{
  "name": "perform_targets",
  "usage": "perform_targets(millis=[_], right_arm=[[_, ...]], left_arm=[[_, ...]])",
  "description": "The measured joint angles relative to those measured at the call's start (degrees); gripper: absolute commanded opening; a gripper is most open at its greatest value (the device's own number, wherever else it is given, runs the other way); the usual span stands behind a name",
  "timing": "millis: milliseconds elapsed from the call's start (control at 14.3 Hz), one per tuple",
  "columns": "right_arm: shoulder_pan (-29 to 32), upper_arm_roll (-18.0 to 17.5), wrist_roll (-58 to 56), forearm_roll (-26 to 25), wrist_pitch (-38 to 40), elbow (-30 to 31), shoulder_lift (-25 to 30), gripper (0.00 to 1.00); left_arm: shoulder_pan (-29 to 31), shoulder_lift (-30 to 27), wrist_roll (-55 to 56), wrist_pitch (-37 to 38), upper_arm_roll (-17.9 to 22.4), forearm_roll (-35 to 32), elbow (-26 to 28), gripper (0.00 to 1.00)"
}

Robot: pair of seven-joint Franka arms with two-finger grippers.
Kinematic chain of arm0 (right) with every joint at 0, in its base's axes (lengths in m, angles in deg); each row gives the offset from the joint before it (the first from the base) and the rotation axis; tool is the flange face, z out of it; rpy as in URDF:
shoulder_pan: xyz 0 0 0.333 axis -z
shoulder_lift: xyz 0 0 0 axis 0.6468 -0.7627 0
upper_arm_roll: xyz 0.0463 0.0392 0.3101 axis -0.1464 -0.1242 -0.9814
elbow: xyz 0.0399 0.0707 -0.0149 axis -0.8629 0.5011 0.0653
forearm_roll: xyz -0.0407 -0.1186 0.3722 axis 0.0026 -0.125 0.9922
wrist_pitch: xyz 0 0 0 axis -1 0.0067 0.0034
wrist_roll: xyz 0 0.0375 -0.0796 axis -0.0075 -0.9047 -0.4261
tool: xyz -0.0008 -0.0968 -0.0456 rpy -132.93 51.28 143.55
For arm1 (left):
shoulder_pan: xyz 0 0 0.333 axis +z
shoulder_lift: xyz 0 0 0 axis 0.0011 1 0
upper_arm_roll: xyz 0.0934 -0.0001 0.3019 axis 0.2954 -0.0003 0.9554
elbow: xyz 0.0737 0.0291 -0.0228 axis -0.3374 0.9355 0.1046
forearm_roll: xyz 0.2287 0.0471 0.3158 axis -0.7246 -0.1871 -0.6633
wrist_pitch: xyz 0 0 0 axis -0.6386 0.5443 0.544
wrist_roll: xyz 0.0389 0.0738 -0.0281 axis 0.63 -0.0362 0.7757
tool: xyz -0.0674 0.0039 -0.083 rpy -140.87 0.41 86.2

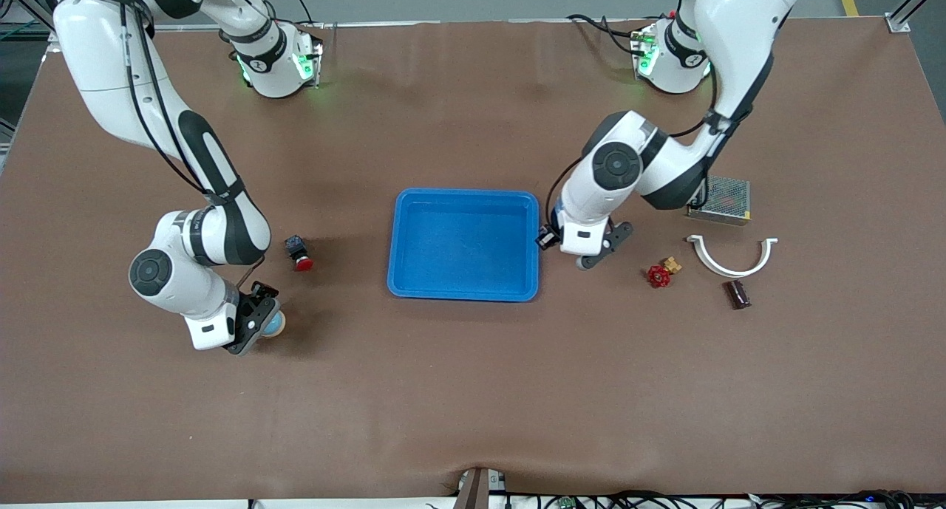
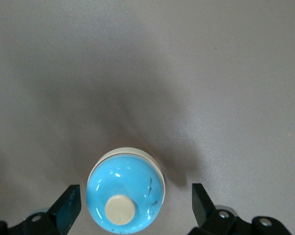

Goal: Place electrolytic capacitor and blue bell in tray
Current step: 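Carry the capacitor into the tray with the left gripper and release it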

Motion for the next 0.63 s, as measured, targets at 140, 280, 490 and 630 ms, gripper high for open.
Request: perform_targets(millis=[140,280,490,630], right_arm=[[0.0,0.0,-0.2,0.0,0.0,0.0,0.0,1.00],[0.0,0.0,-0.4,0.0,-0.1,0.0,0.0,0.75],[0.0,0.0,-0.4,0.0,-0.1,0.0,0.0,0.42],[-0.1,-0.1,-0.4,0.0,0.0,-0.1,0.0,0.29]], left_arm=[[-2.1,2.4,5.9,0.0,0.1,-0.5,-1.7,0.00],[-3.9,4.7,11.5,0.0,0.1,-0.8,-3.2,0.00],[-5.8,7.6,17.6,0.0,0.3,-1.6,-4.6,0.00],[-7.3,8.9,20.6,0.0,1.5,-2.6,-4.9,0.08]])
